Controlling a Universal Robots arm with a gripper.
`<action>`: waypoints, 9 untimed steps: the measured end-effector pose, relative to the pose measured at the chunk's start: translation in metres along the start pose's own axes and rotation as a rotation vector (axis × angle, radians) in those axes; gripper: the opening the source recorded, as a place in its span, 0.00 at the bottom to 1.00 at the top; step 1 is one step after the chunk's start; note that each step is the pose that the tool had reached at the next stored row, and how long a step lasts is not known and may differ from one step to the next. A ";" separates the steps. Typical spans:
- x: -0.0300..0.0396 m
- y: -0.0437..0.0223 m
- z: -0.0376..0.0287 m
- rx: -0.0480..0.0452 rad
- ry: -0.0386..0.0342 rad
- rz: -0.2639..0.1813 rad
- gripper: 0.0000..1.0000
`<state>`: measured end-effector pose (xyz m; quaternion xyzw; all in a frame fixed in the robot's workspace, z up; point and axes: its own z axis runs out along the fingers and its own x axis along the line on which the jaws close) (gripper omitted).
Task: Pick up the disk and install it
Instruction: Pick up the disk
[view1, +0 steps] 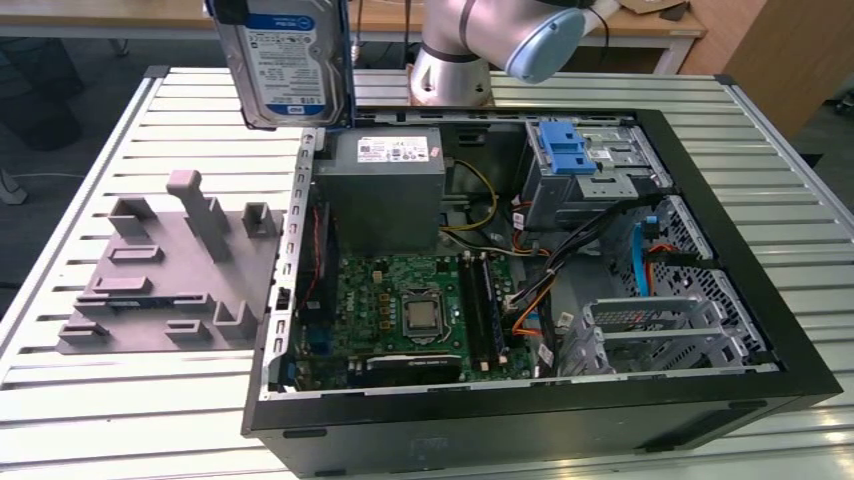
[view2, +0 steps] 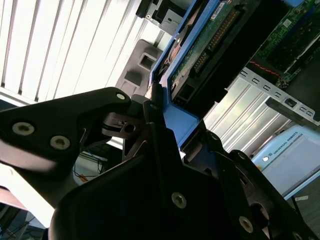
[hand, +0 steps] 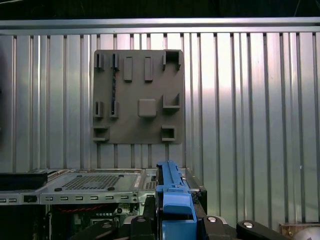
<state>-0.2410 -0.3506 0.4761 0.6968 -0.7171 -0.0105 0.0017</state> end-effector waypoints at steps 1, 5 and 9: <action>0.0000 -0.0008 0.0000 0.0000 0.0000 0.000 0.37; -0.0001 -0.0026 0.0004 0.0001 -0.0001 0.000 0.37; -0.0001 -0.0045 0.0007 0.0000 0.0000 0.000 0.37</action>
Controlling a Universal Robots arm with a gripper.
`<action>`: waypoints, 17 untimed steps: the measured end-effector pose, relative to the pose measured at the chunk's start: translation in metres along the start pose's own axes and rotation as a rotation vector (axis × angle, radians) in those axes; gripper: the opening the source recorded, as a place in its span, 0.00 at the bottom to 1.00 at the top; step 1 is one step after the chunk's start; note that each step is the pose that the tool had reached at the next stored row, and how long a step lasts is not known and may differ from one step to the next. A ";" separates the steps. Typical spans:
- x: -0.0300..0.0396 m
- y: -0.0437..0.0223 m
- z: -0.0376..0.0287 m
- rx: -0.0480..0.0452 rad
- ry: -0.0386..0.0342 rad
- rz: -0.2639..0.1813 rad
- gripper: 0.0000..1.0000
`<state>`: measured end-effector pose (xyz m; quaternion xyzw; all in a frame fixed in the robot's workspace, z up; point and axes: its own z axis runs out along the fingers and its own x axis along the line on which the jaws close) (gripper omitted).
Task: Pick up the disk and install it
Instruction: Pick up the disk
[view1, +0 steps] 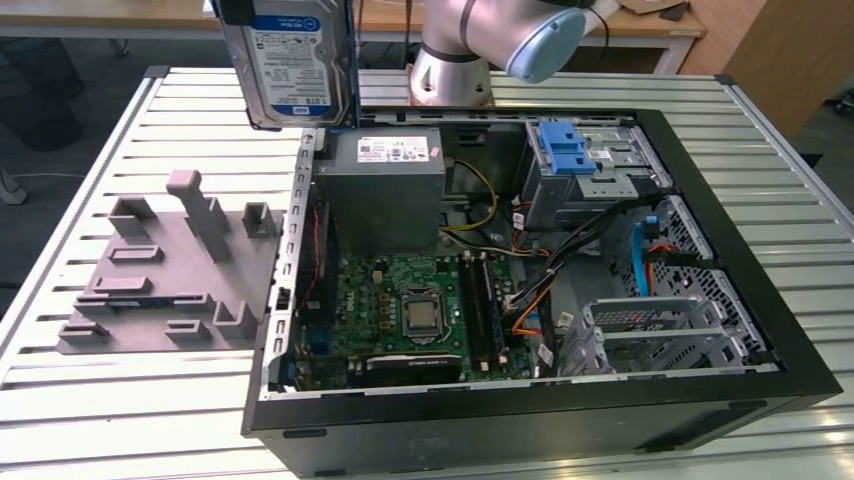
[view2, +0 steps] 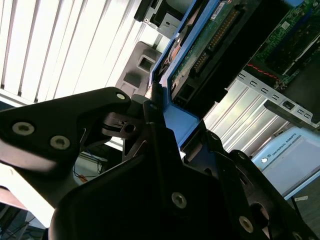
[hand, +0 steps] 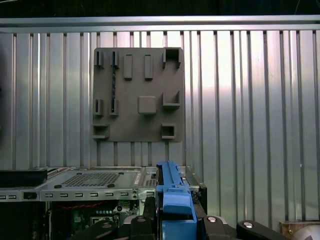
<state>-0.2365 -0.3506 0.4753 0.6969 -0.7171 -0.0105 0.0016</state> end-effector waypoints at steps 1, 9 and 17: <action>0.0000 -0.0003 0.0001 0.0000 0.0000 0.000 0.37; -0.0001 -0.0040 0.0018 -0.0001 0.0001 0.000 0.37; -0.0002 -0.0072 0.0020 -0.0001 0.0001 0.000 0.37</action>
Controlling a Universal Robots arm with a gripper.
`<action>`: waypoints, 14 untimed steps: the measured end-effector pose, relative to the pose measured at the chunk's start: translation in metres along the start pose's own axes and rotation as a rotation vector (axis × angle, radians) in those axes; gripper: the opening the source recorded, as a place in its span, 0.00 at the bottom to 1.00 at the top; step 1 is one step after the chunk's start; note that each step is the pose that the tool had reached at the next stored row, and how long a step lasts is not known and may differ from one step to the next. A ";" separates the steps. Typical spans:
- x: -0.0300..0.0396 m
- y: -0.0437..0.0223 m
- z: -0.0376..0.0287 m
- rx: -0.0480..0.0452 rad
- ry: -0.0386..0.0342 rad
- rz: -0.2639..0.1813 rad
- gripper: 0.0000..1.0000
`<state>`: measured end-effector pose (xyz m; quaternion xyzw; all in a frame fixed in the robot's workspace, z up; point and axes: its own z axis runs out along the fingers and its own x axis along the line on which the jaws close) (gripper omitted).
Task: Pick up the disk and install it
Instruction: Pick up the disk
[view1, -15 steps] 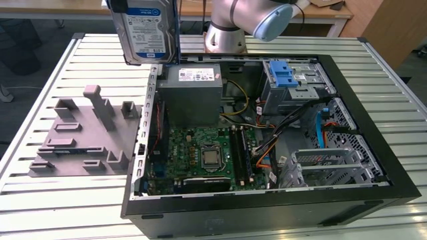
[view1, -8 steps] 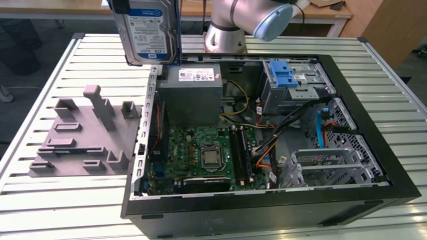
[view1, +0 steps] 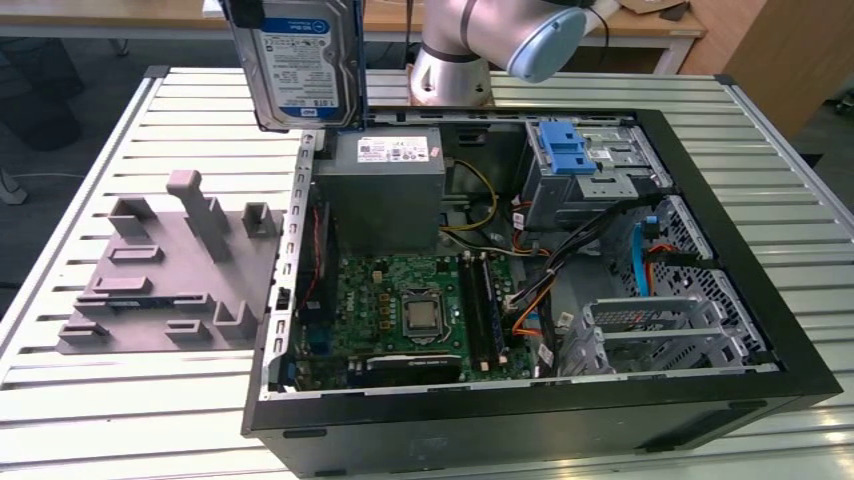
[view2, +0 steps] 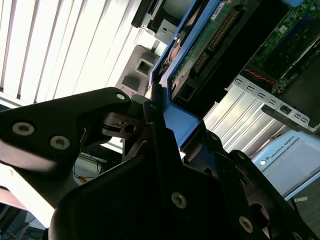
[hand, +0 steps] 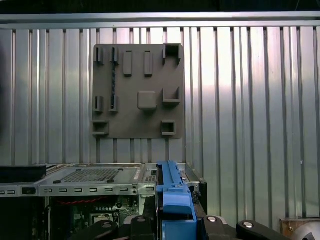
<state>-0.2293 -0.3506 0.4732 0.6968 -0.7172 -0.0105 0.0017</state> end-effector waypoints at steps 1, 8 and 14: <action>0.0000 0.0000 0.0000 0.0001 -0.0001 0.001 0.37; -0.0001 -0.0001 -0.0058 -0.0024 -0.0005 0.026 0.37; -0.0001 -0.0006 -0.0060 -0.0026 -0.0003 0.026 0.37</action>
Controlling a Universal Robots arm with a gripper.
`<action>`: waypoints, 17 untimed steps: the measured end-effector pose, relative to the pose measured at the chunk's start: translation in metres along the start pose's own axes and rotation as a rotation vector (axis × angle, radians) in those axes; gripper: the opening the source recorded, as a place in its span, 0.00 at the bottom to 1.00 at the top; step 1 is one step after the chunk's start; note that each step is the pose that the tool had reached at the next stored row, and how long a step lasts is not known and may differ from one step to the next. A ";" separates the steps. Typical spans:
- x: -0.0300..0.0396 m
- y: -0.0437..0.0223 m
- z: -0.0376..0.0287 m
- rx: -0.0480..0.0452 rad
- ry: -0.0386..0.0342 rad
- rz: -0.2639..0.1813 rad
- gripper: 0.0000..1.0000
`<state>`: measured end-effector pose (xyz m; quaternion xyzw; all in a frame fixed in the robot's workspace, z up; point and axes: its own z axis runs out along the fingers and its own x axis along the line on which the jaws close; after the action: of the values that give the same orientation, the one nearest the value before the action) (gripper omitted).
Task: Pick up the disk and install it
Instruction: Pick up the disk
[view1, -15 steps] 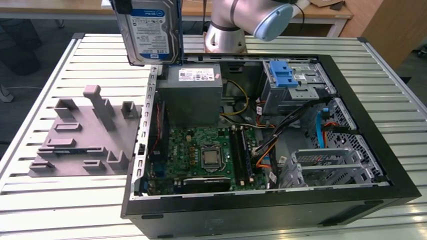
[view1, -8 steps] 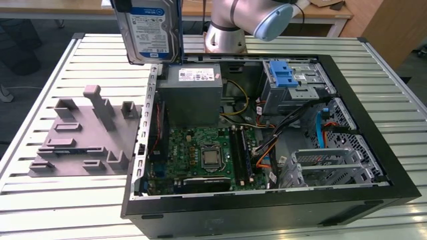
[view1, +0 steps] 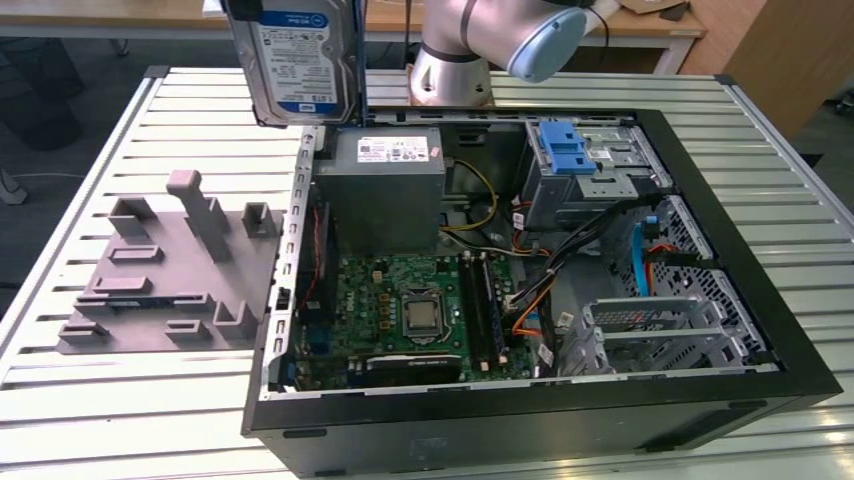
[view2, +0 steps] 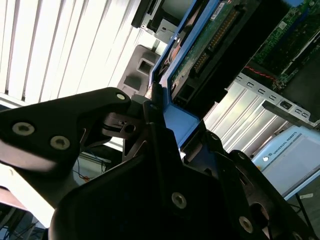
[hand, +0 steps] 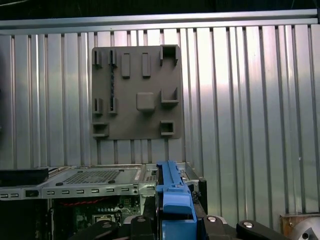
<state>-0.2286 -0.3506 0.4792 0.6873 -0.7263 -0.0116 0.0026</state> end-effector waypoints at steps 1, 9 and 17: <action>-0.0001 -0.0009 0.0000 0.0000 0.0000 0.000 0.37; -0.0007 -0.0130 -0.0002 0.0002 -0.0002 0.000 0.37; -0.0011 -0.0202 -0.0003 0.0002 -0.0002 0.000 0.37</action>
<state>-0.2084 -0.3506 0.4791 0.6873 -0.7263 -0.0116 0.0025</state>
